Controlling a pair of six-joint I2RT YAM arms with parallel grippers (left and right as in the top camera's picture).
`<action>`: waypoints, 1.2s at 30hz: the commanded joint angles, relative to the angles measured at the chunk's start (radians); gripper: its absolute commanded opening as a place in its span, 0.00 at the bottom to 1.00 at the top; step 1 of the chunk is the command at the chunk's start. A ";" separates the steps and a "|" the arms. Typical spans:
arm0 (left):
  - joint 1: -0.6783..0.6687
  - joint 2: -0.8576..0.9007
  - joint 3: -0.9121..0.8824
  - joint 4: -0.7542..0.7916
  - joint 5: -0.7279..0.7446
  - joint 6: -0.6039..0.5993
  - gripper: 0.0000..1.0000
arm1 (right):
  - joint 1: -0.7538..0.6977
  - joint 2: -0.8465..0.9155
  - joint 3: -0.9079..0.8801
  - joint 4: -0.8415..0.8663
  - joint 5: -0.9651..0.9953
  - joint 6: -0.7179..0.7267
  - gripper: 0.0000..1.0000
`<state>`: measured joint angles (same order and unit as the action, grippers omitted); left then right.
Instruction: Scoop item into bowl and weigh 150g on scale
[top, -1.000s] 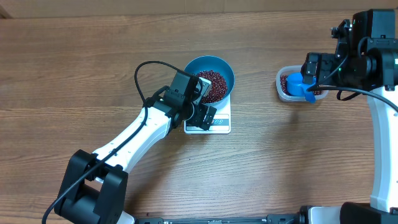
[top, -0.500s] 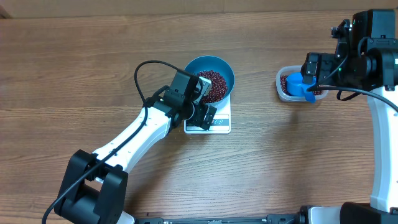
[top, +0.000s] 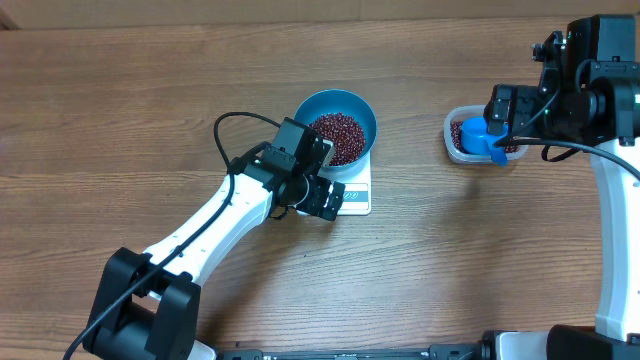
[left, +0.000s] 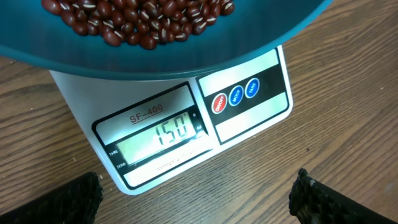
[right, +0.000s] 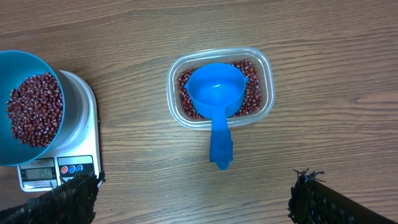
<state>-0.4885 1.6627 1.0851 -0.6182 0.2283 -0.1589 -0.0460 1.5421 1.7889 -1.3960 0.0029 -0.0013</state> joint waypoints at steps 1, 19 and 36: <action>0.004 -0.025 -0.002 -0.003 0.023 -0.021 0.99 | -0.006 -0.006 0.018 0.005 -0.008 -0.007 1.00; 0.006 -0.245 -0.002 0.034 -0.240 0.364 0.99 | -0.006 -0.006 0.018 0.005 -0.008 -0.007 1.00; 0.200 -0.677 -0.002 -0.333 -0.114 0.338 1.00 | -0.006 -0.006 0.018 0.005 -0.008 -0.007 1.00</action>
<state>-0.3206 1.0618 1.0847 -0.9073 0.0429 0.2115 -0.0460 1.5421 1.7889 -1.3956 0.0032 -0.0013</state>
